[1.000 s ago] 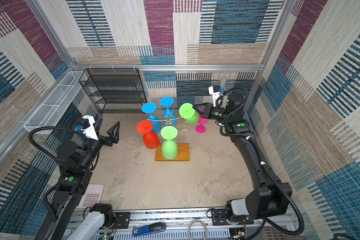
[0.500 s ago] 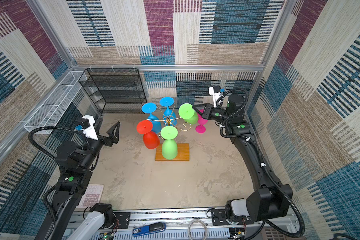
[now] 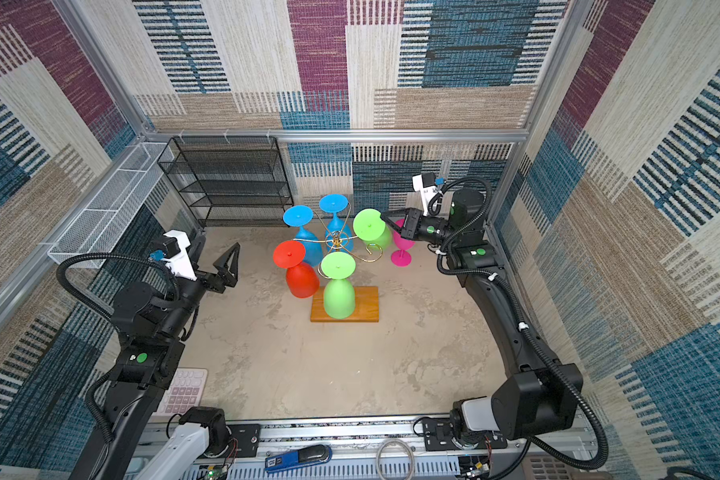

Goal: Take the wine glass off the wine glass rack
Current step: 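Lift the green glass up above the rack with the right gripper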

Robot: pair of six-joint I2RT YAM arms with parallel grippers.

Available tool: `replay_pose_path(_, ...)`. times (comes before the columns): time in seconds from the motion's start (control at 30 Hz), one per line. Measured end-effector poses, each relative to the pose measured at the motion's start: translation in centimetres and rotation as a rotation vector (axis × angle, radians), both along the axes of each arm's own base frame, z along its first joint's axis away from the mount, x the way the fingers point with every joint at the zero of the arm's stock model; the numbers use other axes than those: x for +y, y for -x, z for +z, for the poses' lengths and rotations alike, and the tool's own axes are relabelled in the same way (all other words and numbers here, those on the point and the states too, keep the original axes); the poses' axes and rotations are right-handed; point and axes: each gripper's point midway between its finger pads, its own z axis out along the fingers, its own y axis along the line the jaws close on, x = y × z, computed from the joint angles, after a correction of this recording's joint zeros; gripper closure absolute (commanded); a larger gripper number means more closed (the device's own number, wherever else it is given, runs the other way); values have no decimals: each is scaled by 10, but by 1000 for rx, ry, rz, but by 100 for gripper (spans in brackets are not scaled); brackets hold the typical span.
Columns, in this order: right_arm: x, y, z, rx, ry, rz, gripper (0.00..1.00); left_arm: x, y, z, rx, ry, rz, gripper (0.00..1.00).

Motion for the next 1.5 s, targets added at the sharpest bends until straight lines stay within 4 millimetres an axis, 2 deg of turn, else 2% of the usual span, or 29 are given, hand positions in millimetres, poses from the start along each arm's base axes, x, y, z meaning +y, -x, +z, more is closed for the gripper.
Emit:
replay_pose_path(0.47, 12, -6, 7, -20, -3, 26, 100, 0, 0, 0, 0, 0, 0, 9)
replay_pose_path(1.13, 16, -32, 11, -15, -16, 14, 100, 0, 0, 0, -1, 0, 0, 10)
replay_pose_path(1.5, 12, -48, 17, -51, -18, -46, 100, 0, 0, 0, -1, 0, 0, 9)
